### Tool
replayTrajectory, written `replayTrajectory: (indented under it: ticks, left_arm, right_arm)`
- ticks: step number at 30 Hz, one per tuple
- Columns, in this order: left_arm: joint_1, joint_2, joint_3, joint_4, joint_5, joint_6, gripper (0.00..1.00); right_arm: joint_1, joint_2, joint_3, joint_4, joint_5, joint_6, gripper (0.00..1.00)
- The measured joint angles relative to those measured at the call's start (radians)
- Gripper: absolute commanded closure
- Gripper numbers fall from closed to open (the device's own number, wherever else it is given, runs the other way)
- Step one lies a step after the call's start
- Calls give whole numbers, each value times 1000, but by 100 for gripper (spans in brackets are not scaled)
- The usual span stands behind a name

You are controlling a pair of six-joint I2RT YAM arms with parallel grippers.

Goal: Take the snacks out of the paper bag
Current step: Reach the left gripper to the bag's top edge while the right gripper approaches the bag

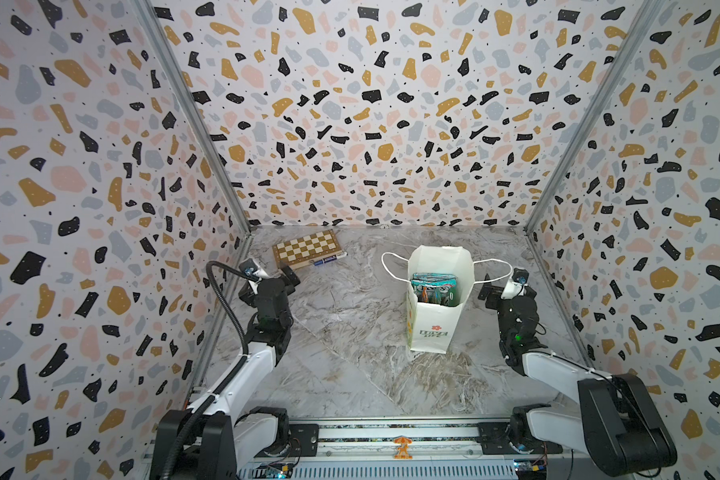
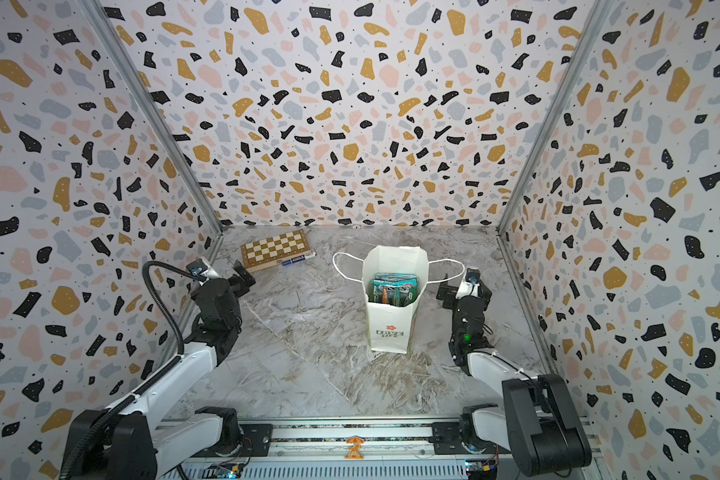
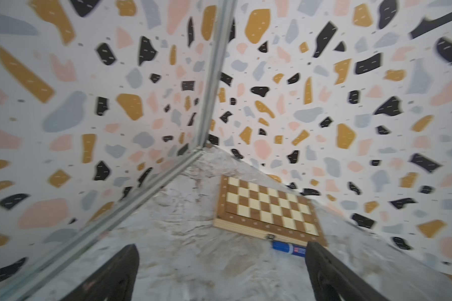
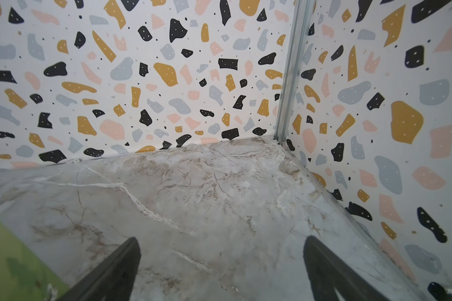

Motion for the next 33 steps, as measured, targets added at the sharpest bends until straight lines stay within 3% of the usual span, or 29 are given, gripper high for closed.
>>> replayTrajectory:
  ticks: [5,11,20,27,33]
  left_arm:
    - [-44,32,160,-85,374,-156,4]
    - [-196,75,311,-142,632,-230,7]
    - [-362,138,387,-135,721,-314,34]
    - [-400,202,407,-136,749,-351,38]
    - [-412,214,412,-137,769,-373,48]
  right_arm:
    - [0,-49,30,-180,-118,104,1]
    - [5,-56,30,-301,-274,158,1]
    - [15,-68,30,-351,-396,163,1]
    - [16,-68,30,-357,-408,163,1]
    - [16,-68,30,-358,-409,163,1]
